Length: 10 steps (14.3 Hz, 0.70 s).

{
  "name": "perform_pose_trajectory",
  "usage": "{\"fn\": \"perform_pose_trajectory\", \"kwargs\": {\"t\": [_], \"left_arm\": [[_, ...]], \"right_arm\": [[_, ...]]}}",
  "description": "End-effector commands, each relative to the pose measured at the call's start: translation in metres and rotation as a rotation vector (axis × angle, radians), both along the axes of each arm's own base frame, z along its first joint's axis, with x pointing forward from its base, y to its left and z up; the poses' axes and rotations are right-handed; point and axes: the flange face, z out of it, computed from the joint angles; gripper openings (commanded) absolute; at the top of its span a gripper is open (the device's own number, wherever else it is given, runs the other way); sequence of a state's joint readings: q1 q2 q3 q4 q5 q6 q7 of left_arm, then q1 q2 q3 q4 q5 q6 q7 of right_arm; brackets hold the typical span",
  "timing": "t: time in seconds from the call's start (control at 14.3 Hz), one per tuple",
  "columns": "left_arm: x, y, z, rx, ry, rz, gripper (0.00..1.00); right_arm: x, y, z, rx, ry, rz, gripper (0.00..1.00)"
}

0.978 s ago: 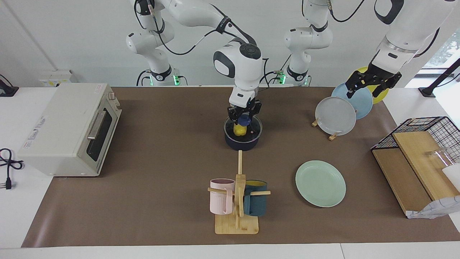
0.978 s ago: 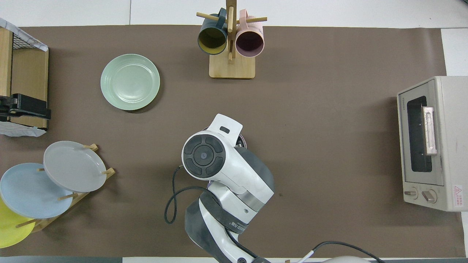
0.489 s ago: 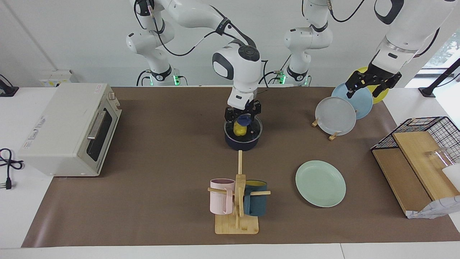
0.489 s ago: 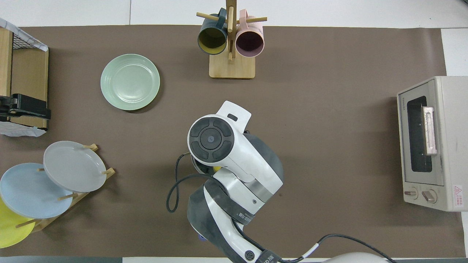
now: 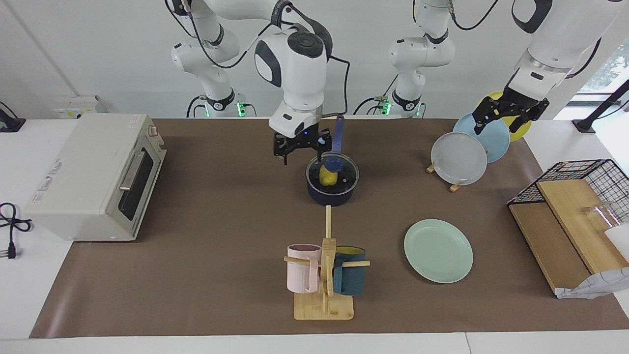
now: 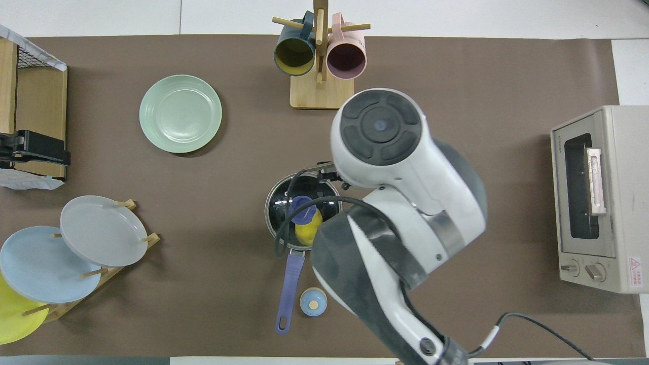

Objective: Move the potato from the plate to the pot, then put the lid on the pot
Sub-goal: 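Carry the glass lid with the right gripper and lower it onto the saucepan, then open the right gripper and withdraw it from the lid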

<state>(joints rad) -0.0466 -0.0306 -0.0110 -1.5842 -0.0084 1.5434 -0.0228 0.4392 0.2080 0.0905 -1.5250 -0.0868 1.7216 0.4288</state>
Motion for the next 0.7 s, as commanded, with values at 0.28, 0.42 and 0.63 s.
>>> {"fn": "perform_pose_trajectory", "kwargs": {"t": [0.28, 0.42, 0.63], "left_arm": [[-0.005, 0.000, 0.001, -0.012, -0.005, 0.002, 1.00], [-0.005, 0.002, 0.001, -0.012, -0.003, 0.005, 1.00], [-0.005, 0.001, 0.001, -0.012, -0.005, 0.004, 1.00]], "right_arm": [[-0.010, -0.167, 0.069, -0.011, 0.120, -0.109, 1.00], [-0.005, -0.200, 0.064, -0.013, 0.132, -0.165, 1.00], [0.001, -0.221, 0.062, -0.004, 0.125, -0.070, 1.00]]}}
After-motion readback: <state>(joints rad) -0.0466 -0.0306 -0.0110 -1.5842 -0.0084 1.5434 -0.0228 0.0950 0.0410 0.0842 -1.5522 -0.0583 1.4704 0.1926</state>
